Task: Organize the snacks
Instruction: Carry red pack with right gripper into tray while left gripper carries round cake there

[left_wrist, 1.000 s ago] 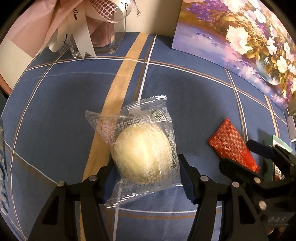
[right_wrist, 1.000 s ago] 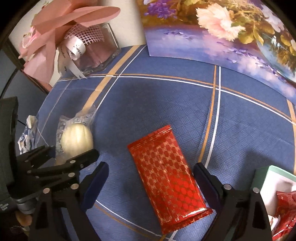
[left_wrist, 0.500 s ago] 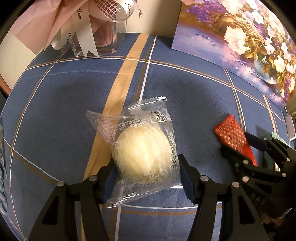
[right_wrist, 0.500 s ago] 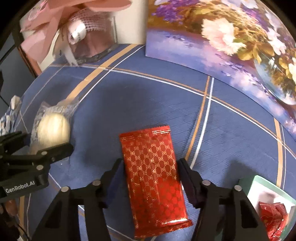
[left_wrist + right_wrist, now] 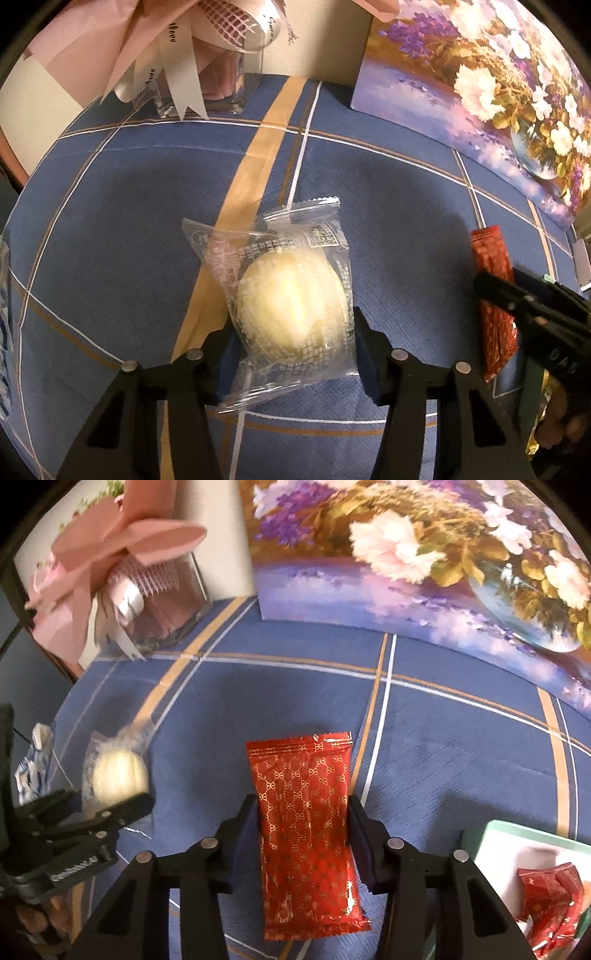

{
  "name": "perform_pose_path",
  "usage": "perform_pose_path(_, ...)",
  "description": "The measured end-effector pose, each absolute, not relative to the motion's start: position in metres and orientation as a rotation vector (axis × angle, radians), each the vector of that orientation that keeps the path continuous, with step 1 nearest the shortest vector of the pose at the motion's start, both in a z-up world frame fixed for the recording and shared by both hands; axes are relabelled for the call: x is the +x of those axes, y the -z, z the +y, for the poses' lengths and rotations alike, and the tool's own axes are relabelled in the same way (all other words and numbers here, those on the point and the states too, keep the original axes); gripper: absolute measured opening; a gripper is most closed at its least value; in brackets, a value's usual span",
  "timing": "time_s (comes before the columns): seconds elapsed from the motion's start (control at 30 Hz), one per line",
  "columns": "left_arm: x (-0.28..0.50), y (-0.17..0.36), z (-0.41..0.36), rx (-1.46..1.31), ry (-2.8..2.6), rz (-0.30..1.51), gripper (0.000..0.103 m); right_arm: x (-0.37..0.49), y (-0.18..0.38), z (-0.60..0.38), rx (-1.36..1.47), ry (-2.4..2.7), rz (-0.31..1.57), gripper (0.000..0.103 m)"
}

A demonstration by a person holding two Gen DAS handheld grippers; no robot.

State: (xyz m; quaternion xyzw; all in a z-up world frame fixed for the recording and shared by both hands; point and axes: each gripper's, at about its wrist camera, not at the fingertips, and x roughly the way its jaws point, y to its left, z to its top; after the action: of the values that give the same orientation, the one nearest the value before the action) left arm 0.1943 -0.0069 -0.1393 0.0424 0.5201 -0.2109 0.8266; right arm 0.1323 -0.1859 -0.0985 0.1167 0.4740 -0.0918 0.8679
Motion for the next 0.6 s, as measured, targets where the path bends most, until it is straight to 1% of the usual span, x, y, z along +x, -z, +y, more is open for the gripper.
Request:
perform_pose_path(0.37,0.188,0.131,0.006,0.026,0.443,1.108,0.053,0.127,0.075,-0.184,0.254,0.186,0.946,0.048)
perform_pose_path(0.6,0.174,0.098,0.013,-0.014,0.442,1.075,0.053,0.112,0.037,-0.18,0.232,0.199,0.9,0.048)
